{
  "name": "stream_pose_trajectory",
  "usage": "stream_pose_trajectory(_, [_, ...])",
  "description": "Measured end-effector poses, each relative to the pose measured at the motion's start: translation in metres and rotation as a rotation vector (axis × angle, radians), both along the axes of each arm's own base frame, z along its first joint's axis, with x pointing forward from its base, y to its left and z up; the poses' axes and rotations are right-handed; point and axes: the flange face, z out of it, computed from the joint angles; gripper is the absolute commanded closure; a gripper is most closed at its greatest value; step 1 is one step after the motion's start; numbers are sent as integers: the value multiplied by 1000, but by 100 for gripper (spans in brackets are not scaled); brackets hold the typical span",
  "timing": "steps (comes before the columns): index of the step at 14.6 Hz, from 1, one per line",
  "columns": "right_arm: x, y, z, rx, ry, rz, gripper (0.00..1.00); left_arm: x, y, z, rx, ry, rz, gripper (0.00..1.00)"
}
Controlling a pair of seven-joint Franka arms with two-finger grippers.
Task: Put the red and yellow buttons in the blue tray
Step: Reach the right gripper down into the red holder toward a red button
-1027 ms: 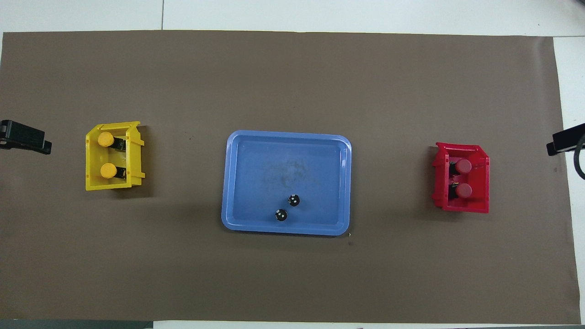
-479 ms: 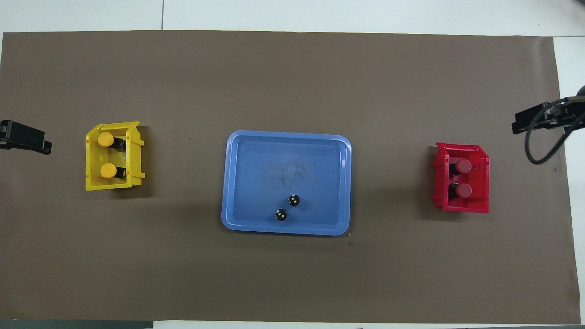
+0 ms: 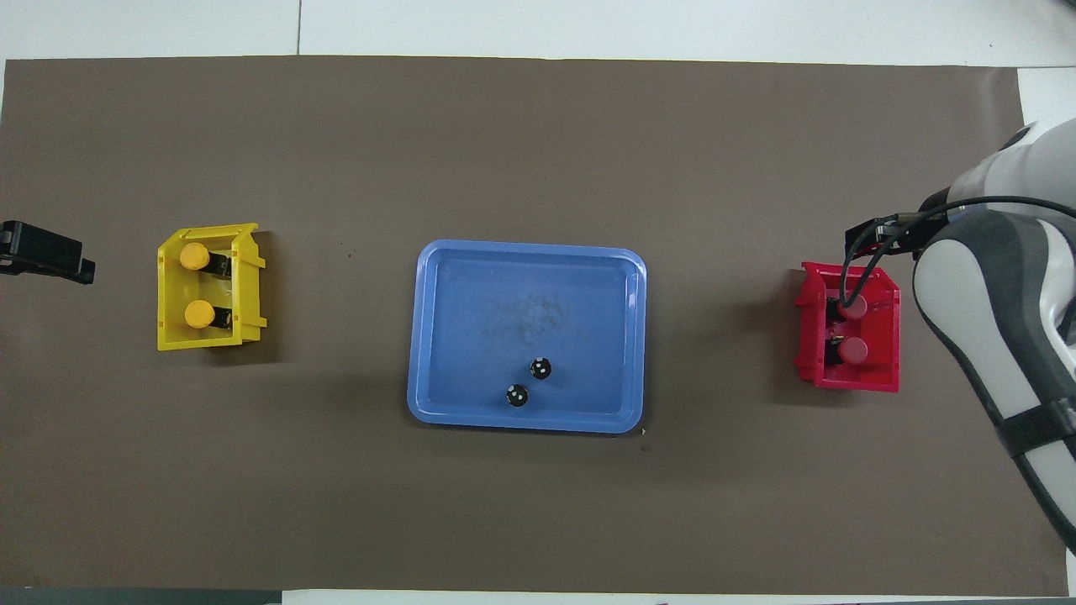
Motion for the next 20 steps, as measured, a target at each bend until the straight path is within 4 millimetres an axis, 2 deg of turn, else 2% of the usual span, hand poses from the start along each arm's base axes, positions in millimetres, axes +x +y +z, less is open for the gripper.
stream_pose_trajectory(2, [-7,0,-18,0,5,-1,32,0,0,0,0,0,0,0])
stream_pose_trajectory(5, [-19,0,-28,2,1,3,37,0,0,0,0,0,0,0])
stream_pose_trajectory(11, [-39,1,-51,2,-10,6,37,0,0,0,0,0,0,0])
stream_pose_trajectory(20, [-46,-3,-59,3,-10,31,37,0,0,0,0,0,0,0])
